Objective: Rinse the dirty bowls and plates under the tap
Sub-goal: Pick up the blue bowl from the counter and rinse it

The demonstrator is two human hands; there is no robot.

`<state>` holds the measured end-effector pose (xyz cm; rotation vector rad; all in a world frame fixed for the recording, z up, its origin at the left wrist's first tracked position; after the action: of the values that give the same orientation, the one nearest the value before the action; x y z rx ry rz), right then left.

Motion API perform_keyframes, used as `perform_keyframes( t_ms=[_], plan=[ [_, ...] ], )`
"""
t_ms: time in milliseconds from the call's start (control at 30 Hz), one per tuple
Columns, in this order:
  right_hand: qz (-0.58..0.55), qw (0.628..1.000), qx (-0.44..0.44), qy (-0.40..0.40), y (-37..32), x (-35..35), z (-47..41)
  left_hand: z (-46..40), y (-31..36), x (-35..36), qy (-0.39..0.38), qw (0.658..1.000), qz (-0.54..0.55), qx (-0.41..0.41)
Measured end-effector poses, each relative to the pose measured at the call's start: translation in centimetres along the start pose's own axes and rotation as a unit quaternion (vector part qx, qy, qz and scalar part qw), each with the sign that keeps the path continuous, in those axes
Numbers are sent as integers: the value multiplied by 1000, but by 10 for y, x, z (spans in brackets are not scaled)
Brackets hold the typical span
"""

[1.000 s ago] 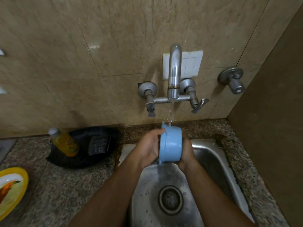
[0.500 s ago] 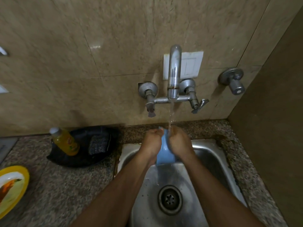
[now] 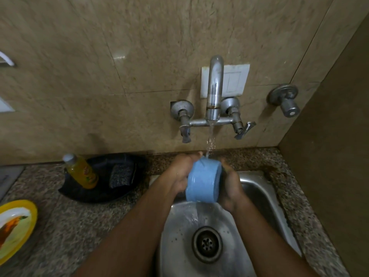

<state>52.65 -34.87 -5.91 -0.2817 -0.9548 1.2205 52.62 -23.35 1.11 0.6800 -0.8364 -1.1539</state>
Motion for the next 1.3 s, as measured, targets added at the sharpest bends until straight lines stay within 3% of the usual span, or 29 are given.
perform_keyframes(
  t_ms=[133, 267, 367, 500, 633, 733, 833, 900, 967, 1033, 1067, 1167, 1300],
  plan=[
    [-61, 997, 34, 12, 12, 4, -12, 2, -6, -3, 1, 1000, 13, 24],
    [-120, 986, 97, -55, 31, 20, -7, -3, -3, -16, 28, 998, -29, 38],
    [-166, 981, 81, -64, 28, 25, -9, -5, 4, -12, 16, 999, -27, 36],
    [-205, 977, 60, -23, 22, 17, -20, -1, -6, -1, -33, 997, 66, 0],
    [-216, 972, 86, 18, 31, 6, -25, 8, -28, -25, 17, 997, 65, 50],
    [-162, 983, 70, 47, 31, 0, -23, 7, -22, -26, 38, 992, -12, 117],
    [-15, 985, -71, 154, 4, -21, -18, 0, -4, -18, 63, 979, -133, 138],
    [228, 929, -205, 206, -25, -19, -2, -7, 2, -17, 84, 971, -177, 138],
    [417, 837, -300, 188, -37, 4, 20, -11, 7, -21, 109, 973, -163, 124],
    [526, 737, -395, 154, -38, 29, 46, -11, 20, -23, 128, 968, -165, 137],
    [547, 712, -414, 148, -39, 36, 54, -11, 29, -21, 131, 963, -182, 148],
    [538, 718, -412, 160, -47, 35, 52, -10, 33, -13, 117, 964, -206, 121],
    [595, 678, -411, 130, -61, 46, 41, -8, 36, -11, 115, 947, -274, 122]
  ],
)
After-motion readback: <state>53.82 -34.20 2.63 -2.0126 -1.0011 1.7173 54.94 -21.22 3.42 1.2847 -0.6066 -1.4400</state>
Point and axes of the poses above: each hand's wrist, its own z-axis away from the middle knuckle, its own x-axis out of the palm, y = z × x, the point moved 10 cm from there along -z, towards the middle knuckle, and after that the axes turned 2 degrees about x, right-handed, at the moved point
